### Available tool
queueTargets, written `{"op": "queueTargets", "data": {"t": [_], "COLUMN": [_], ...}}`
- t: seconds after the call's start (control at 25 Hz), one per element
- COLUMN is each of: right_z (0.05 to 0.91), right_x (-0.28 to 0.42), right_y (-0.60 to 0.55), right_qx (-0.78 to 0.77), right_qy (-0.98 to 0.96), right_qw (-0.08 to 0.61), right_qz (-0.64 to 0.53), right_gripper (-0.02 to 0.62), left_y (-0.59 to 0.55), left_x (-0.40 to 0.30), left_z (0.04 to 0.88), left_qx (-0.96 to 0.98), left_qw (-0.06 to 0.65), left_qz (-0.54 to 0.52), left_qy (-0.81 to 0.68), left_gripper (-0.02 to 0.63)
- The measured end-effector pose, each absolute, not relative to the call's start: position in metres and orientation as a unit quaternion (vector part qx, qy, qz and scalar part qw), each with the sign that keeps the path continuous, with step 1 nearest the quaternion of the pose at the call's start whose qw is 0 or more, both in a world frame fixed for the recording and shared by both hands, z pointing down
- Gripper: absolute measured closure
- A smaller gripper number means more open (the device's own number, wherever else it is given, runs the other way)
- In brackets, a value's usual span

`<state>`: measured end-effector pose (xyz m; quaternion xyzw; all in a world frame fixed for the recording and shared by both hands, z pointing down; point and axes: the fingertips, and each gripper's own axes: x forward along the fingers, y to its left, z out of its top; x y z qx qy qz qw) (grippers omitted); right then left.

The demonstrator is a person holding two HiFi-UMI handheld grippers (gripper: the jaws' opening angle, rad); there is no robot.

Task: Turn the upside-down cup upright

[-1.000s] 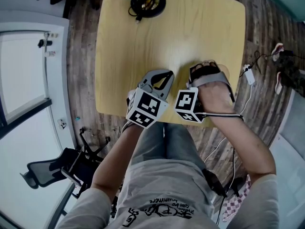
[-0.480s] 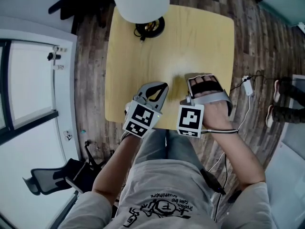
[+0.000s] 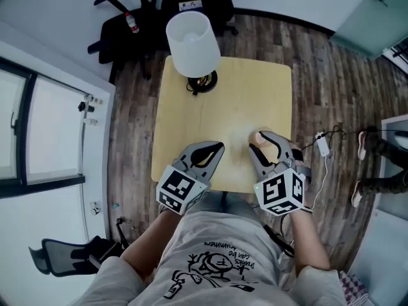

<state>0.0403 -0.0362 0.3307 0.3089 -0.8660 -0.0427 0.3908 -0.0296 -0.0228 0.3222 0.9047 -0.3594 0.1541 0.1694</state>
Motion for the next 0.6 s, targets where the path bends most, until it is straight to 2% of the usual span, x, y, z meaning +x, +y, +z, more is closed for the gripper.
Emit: {"op": "queueTargets", "data": {"t": [0.16, 0.36, 0.6], "right_z": [0.274, 0.216, 0.172], "right_x": [0.048, 0.062, 0.061], "right_y": [-0.016, 0.013, 0.040], "right_qx": [0.351, 0.385, 0.402], "right_qy": [-0.900, -0.909, -0.908], "right_qw": [0.254, 0.128, 0.039], "right_qz": [0.042, 0.096, 0.109], "right_gripper": [0.487, 0.545, 0.561], "left_y": [-0.007, 0.018, 0.043], "left_x": [-0.017, 0.000, 0.019], "left_z": [0.275, 0.233, 0.189], "left_qx": [0.912, 0.919, 0.931], "left_qw": [0.151, 0.135, 0.111], "left_qz": [0.113, 0.075, 0.035], "left_qy": [-0.365, -0.362, -0.346], "left_gripper": [0.598, 0.598, 0.598]}}
